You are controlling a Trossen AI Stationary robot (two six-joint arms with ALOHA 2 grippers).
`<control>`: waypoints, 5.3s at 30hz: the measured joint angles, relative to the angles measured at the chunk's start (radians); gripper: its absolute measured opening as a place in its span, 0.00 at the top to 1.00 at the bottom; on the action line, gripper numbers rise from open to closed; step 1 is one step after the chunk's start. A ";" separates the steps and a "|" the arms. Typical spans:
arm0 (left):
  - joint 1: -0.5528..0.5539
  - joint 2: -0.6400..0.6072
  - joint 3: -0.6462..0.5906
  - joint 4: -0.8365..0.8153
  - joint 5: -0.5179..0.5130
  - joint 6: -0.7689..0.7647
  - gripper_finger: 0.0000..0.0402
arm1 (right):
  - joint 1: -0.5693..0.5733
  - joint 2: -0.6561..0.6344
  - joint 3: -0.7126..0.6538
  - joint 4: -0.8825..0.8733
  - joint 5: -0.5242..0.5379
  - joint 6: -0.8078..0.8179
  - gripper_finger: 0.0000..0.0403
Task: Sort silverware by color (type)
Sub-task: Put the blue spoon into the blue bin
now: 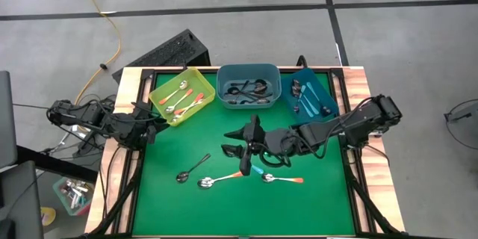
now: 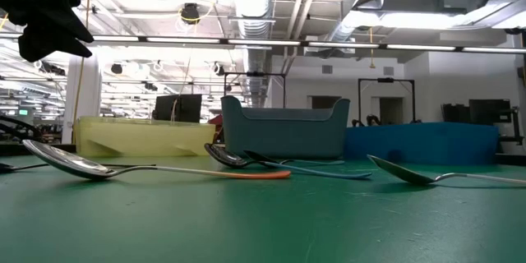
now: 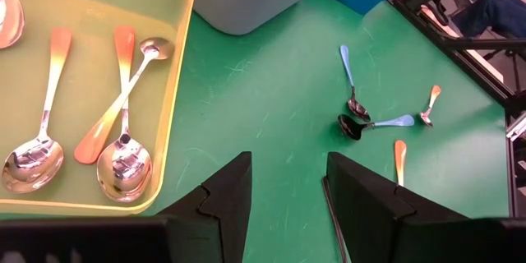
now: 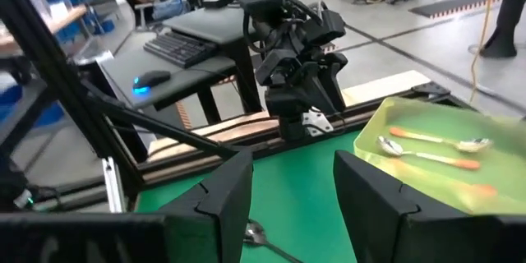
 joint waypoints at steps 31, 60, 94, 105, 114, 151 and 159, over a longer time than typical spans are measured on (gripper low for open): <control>0.000 0.000 0.000 0.000 0.000 0.000 0.64 | -0.025 -0.007 0.000 0.158 -0.027 -0.227 0.54; 0.000 0.000 0.000 0.000 0.003 -0.008 0.64 | 0.037 -0.205 0.001 -0.290 -0.031 -0.161 0.54; 0.000 0.000 0.000 0.064 -0.197 -0.151 0.64 | 0.053 -0.210 0.000 -0.689 -0.027 0.224 0.54; 0.000 0.000 0.000 0.126 -0.313 -0.166 0.64 | 0.053 -0.209 0.000 -0.710 -0.026 0.255 0.54; 0.000 0.000 0.000 0.125 -0.293 -0.263 0.64 | 0.046 -0.196 0.000 -0.765 -0.026 0.250 0.54; 0.000 -0.023 0.001 0.782 0.138 0.483 0.64 | -0.014 -0.167 0.002 -0.626 -0.024 0.287 0.54; 0.000 -0.023 0.001 0.843 0.274 0.368 0.64 | -0.011 -0.103 0.000 -0.496 -0.012 0.172 0.54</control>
